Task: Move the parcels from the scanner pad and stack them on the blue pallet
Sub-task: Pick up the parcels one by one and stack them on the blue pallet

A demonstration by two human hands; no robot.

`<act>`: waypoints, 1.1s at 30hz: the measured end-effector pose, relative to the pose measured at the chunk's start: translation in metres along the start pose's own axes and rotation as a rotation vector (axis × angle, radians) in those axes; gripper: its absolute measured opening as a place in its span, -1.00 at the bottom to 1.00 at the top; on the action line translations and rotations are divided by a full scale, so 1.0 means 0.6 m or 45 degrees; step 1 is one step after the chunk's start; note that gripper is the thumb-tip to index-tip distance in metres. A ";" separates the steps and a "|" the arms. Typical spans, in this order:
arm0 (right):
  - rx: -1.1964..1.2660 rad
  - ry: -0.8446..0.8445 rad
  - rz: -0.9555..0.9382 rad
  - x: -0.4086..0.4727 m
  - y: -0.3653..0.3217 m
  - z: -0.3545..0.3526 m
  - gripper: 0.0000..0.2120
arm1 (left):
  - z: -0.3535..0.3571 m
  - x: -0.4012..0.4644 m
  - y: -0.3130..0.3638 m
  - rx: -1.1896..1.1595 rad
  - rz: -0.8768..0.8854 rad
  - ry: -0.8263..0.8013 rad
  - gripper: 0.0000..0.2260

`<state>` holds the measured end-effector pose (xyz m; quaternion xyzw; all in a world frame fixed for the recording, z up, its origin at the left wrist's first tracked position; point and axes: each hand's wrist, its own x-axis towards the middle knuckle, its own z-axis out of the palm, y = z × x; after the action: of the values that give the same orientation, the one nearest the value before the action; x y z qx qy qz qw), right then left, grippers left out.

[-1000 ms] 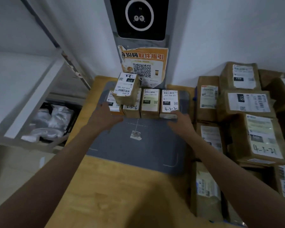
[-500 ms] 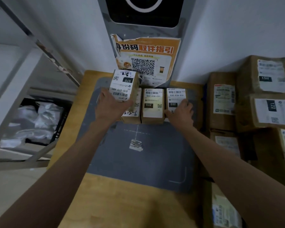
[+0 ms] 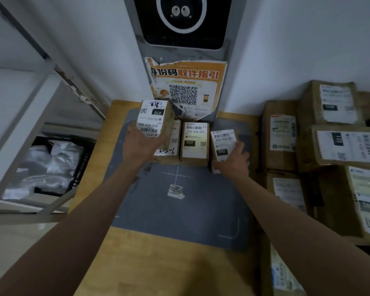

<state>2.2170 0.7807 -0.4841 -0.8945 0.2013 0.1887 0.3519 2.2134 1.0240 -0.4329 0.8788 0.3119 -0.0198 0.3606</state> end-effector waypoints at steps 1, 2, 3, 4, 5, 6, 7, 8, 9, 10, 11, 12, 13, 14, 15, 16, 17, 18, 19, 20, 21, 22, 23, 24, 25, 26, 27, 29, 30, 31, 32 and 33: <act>0.022 0.015 0.011 -0.009 0.003 -0.007 -0.07 | -0.005 -0.006 -0.001 -0.005 0.009 0.013 -0.16; 0.041 0.042 0.007 -0.019 0.005 -0.014 -0.03 | -0.010 -0.014 -0.002 -0.011 0.024 0.024 -0.16; 0.054 0.070 -0.011 -0.030 0.006 -0.022 0.01 | -0.016 -0.024 -0.003 -0.017 0.041 0.030 -0.15; 0.059 0.089 -0.033 -0.042 0.005 -0.031 0.05 | -0.022 -0.034 -0.003 -0.022 0.055 0.035 -0.14; 0.055 0.093 -0.051 -0.054 0.002 -0.041 0.09 | -0.030 -0.045 -0.002 -0.023 0.066 0.038 -0.12; 0.046 0.086 -0.064 -0.066 -0.002 -0.051 0.12 | -0.038 -0.057 0.000 -0.018 0.073 0.034 -0.11; 0.033 0.074 -0.078 -0.080 -0.008 -0.061 0.14 | -0.046 -0.070 0.003 -0.007 0.080 0.026 -0.09; 0.017 0.068 -0.098 -0.095 -0.013 -0.073 0.16 | -0.055 -0.086 0.006 0.005 0.092 0.020 -0.08; 0.000 0.068 -0.122 -0.112 -0.019 -0.086 0.16 | -0.065 -0.104 0.008 0.012 0.108 0.016 -0.07; -0.020 0.071 -0.148 -0.129 -0.023 -0.098 0.16 | -0.074 -0.120 0.010 0.019 0.128 0.014 -0.07; -0.046 0.073 -0.172 -0.146 -0.026 -0.109 0.16 | -0.082 -0.137 0.010 0.024 0.149 0.009 -0.07; -0.075 0.073 -0.194 -0.164 -0.027 -0.120 0.15 | -0.090 -0.153 0.010 0.034 0.173 0.005 -0.09; -0.105 0.071 -0.215 -0.181 -0.026 -0.130 0.12 | -0.098 -0.169 0.009 0.049 0.196 -0.001 -0.10; -0.130 0.069 -0.237 -0.199 -0.023 -0.141 0.09 | -0.104 -0.184 0.009 0.070 0.215 -0.008 -0.11; -0.149 0.065 -0.257 -0.217 -0.018 -0.151 0.04 | -0.110 -0.200 0.009 0.090 0.231 -0.017 -0.12; -0.161 0.059 -0.271 -0.234 -0.011 -0.161 0.01 | -0.114 -0.216 0.010 0.104 0.249 -0.027 -0.12; -0.175 0.052 -0.280 -0.252 -0.004 -0.170 -0.01 | -0.118 -0.232 0.012 0.116 0.265 -0.043 -0.12; -0.195 0.045 -0.287 -0.270 0.005 -0.179 -0.01 | -0.121 -0.249 0.014 0.133 0.286 -0.064 -0.12; -0.223 0.040 -0.289 -0.289 0.014 -0.188 -0.01 | -0.124 -0.265 0.016 0.154 0.309 -0.095 -0.13; -0.260 0.037 -0.286 -0.307 0.022 -0.197 -0.01 | -0.126 -0.281 0.019 0.174 0.338 -0.133 -0.14; -0.304 0.033 -0.284 -0.325 0.030 -0.207 -0.03 | -0.127 -0.296 0.022 0.202 0.363 -0.168 -0.16; -0.341 0.026 -0.283 -0.342 0.039 -0.217 -0.05 | -0.127 -0.312 0.025 0.239 0.382 -0.190 -0.18; -0.354 0.014 -0.283 -0.357 0.048 -0.226 -0.07 | -0.127 -0.328 0.031 0.279 0.390 -0.195 -0.17; -0.346 -0.003 -0.284 -0.371 0.058 -0.236 -0.08 | -0.126 -0.343 0.036 0.312 0.402 -0.193 -0.14; -0.334 -0.017 -0.290 -0.385 0.068 -0.244 -0.09 | -0.124 -0.359 0.041 0.332 0.419 -0.193 -0.11; -0.331 -0.021 -0.303 -0.400 0.079 -0.256 -0.11 | -0.122 -0.377 0.048 0.342 0.448 -0.196 -0.08; -0.343 -0.026 -0.316 -0.408 0.086 -0.263 -0.13 | -0.121 -0.387 0.051 0.350 0.461 -0.202 -0.07; -0.386 -0.017 -0.340 -0.430 0.103 -0.282 -0.16 | -0.118 -0.412 0.059 0.383 0.493 -0.214 -0.08; -0.407 -0.011 -0.348 -0.442 0.113 -0.293 -0.17 | -0.117 -0.425 0.063 0.403 0.509 -0.221 -0.09; -0.425 -0.001 -0.356 -0.453 0.123 -0.304 -0.18 | -0.116 -0.438 0.067 0.425 0.525 -0.222 -0.09; -0.439 0.011 -0.368 -0.463 0.134 -0.315 -0.20 | -0.117 -0.452 0.072 0.444 0.542 -0.220 -0.09; -0.451 0.023 -0.383 -0.472 0.144 -0.326 -0.20 | -0.118 -0.467 0.077 0.460 0.553 -0.218 -0.07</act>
<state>1.9723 0.6489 -0.2629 -0.9638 0.0328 0.1584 0.2118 2.0004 0.8952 -0.2792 0.9701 0.0762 -0.0716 0.2191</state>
